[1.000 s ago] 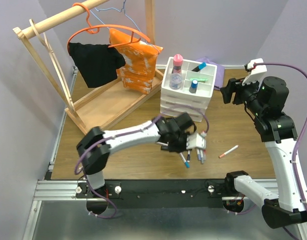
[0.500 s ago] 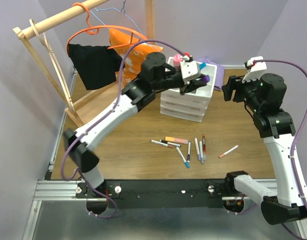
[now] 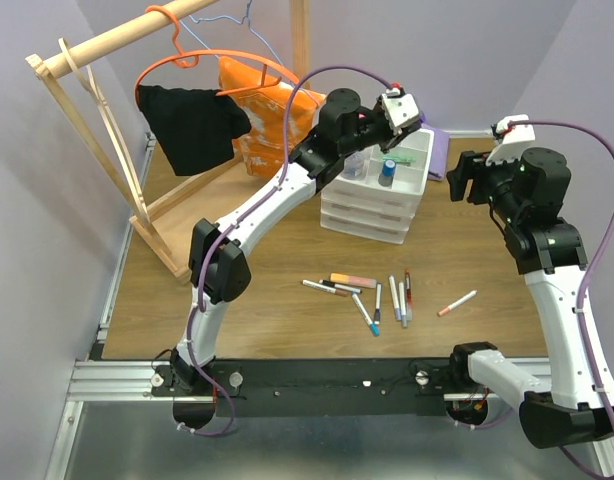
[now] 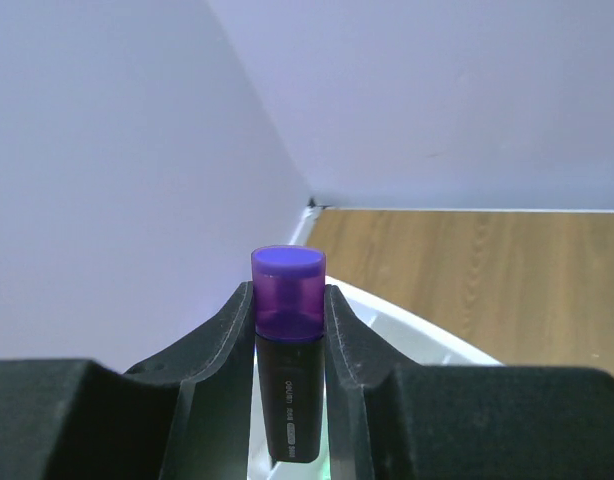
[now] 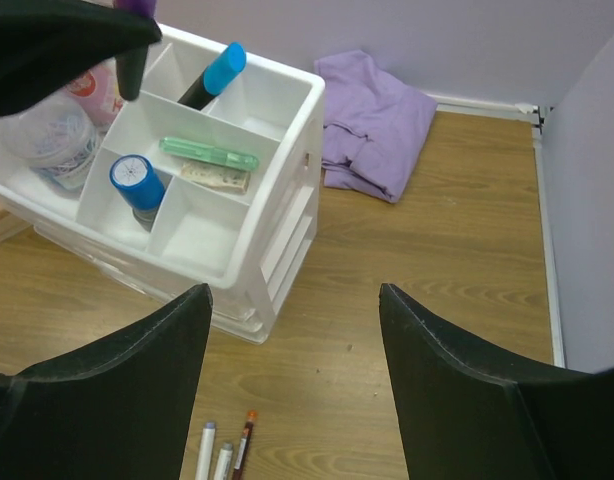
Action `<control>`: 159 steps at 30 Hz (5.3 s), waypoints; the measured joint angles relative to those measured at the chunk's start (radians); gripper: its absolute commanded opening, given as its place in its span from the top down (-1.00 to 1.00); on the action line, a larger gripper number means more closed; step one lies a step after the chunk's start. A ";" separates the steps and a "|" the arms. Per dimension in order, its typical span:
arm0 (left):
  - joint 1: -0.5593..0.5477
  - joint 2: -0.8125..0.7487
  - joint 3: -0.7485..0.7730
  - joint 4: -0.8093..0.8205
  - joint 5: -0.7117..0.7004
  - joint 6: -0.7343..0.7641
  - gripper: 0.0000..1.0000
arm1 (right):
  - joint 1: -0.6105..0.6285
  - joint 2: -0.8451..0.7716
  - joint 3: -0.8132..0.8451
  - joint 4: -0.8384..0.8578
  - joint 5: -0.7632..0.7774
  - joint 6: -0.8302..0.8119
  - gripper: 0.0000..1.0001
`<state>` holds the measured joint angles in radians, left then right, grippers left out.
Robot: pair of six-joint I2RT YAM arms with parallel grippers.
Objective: Sort the stationery into containers
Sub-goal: Place the pen in the storage box, then pick up the stationery from the center of the board, then place the stationery in the storage box.
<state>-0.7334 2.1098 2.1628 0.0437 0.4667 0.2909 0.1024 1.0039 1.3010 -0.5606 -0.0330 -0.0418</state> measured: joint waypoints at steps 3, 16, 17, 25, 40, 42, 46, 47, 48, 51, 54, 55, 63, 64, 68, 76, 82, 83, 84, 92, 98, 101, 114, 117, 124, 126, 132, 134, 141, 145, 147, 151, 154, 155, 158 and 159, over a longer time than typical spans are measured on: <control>0.000 0.001 0.001 0.005 -0.051 0.038 1.00 | -0.006 -0.008 -0.031 0.009 0.000 0.002 -0.50; -0.010 0.088 0.001 0.037 -0.180 0.179 1.00 | -0.034 -0.024 -0.072 0.023 0.000 0.024 -0.50; -0.010 0.092 0.001 0.036 -0.186 0.187 1.00 | -0.036 -0.026 -0.076 0.024 0.000 0.024 -0.50; -0.017 0.109 0.000 0.036 -0.208 0.217 0.54 | -0.046 -0.032 -0.098 0.029 -0.002 0.027 -0.50; -0.061 0.008 -0.060 0.045 -0.327 0.222 -0.25 | -0.057 -0.047 -0.110 0.030 -0.021 0.047 -0.50; -0.080 -0.039 -0.063 0.045 -0.355 0.230 -0.28 | -0.061 -0.051 -0.111 0.030 -0.022 0.051 -0.50; -0.125 -0.207 -0.139 0.023 -0.398 0.243 -0.28 | -0.071 -0.074 -0.117 0.031 -0.025 0.053 -0.50; -0.134 -0.261 -0.180 0.021 -0.400 0.242 -0.28 | -0.072 -0.089 -0.123 0.031 -0.025 0.053 -0.50; -0.144 -0.350 -0.249 0.006 -0.398 0.242 -0.28 | -0.073 -0.095 -0.128 0.031 -0.025 0.053 -0.50; -0.149 -0.564 -0.447 -0.032 -0.354 0.245 -0.24 | -0.076 -0.129 -0.149 0.031 -0.032 0.052 -0.50; -0.134 -0.798 -0.701 -0.152 -0.237 0.294 -0.19 | -0.077 -0.160 -0.174 0.027 -0.044 0.052 -0.50; -0.132 -0.835 -0.747 -0.198 -0.198 0.311 -0.13 | -0.078 -0.168 -0.181 0.027 -0.051 0.048 -0.50; -0.156 -0.798 -1.102 -0.531 -0.030 0.457 0.01 | -0.079 -0.193 -0.218 -0.011 -0.129 0.025 -0.40; -0.159 -0.775 -1.131 -0.551 -0.030 0.456 0.01 | -0.079 -0.193 -0.218 -0.016 -0.139 0.014 -0.40; -0.160 -0.764 -1.191 -0.556 -0.036 0.403 -0.05 | -0.083 -0.177 -0.198 -0.100 -0.301 -0.093 -0.30; -0.038 -0.955 -1.226 -0.502 -0.061 0.172 -0.14 | 0.042 0.038 -0.113 -0.340 -0.520 -0.397 -0.23; 0.052 -1.069 -1.226 -0.502 -0.061 0.088 -0.15 | 0.392 0.134 -0.150 -0.310 -0.420 -0.477 -0.25; 0.085 -1.085 -1.226 -0.500 -0.061 0.076 -0.15 | 0.431 0.161 -0.155 -0.290 -0.403 -0.482 -0.25; 0.105 -1.094 -1.227 -0.500 -0.061 0.069 -0.15 | 0.469 0.191 -0.164 -0.258 -0.375 -0.485 -0.25; 0.286 -1.184 -1.230 -0.471 -0.014 0.008 -0.20 | 0.556 0.407 -0.212 -0.120 -0.256 -0.509 -0.25; 0.387 -1.228 -1.230 -0.452 0.032 -0.032 -0.21 | 0.563 0.590 -0.212 -0.015 -0.206 -0.549 -0.24; 0.405 -1.235 -1.231 -0.452 0.047 -0.034 -0.21 | 0.573 0.663 -0.211 0.003 -0.190 -0.571 -0.24; 0.430 -1.233 -1.252 -0.448 0.071 -0.037 -0.21 | 0.597 0.809 -0.130 0.040 -0.180 -0.587 -0.23; 0.431 -1.226 -1.264 -0.447 0.071 -0.038 -0.21 | 0.599 0.819 -0.121 0.045 -0.181 -0.587 -0.22; 0.431 -1.210 -1.267 -0.435 0.077 -0.043 -0.21 | 0.604 0.840 -0.118 0.059 -0.182 -0.583 -0.22; 0.431 -1.207 -1.268 -0.428 0.077 -0.048 -0.21 | 0.608 0.843 -0.114 0.064 -0.183 -0.579 -0.22; 0.432 -1.204 -1.270 -0.419 0.085 -0.053 -0.22 | 0.631 0.855 -0.105 0.081 -0.189 -0.575 0.43; 0.435 -1.204 -1.270 -0.418 0.085 -0.053 -0.21 | 0.639 0.866 -0.095 0.080 -0.195 -0.576 0.66; 0.440 -1.202 -1.269 -0.431 0.087 -0.039 -0.21 | 0.643 0.858 -0.076 0.048 -0.198 -0.563 0.85; 0.440 -1.178 -1.246 -0.454 0.088 -0.018 -0.22 | 0.644 0.771 -0.007 -0.046 -0.215 -0.527 0.93; 0.439 -1.156 -1.214 -0.462 0.089 -0.005 -0.22 | 0.645 0.707 0.068 -0.066 -0.236 -0.488 0.99; 0.440 -1.120 -1.154 -0.463 0.093 0.013 -0.22 | 0.644 0.514 0.169 0.003 -0.284 -0.381 0.99; 0.439 -1.101 -1.125 -0.463 0.099 0.019 -0.22 | 0.645 0.360 0.183 0.118 -0.290 -0.272 0.99; 0.439 -1.094 -1.119 -0.463 0.101 0.021 -0.22 | 0.645 0.326 0.183 0.158 -0.277 -0.235 0.99; 0.439 -1.078 -1.106 -0.461 0.109 0.023 -0.22 | 0.645 0.274 0.183 0.261 -0.225 -0.164 0.99; 0.439 -1.073 -1.106 -0.459 0.112 0.023 -0.22 | 0.642 0.267 0.182 0.314 -0.187 -0.134 0.99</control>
<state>-0.2939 1.0367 1.0565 -0.4152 0.5785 0.3134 0.7441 1.2709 1.4834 -0.2470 -0.2195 -0.1761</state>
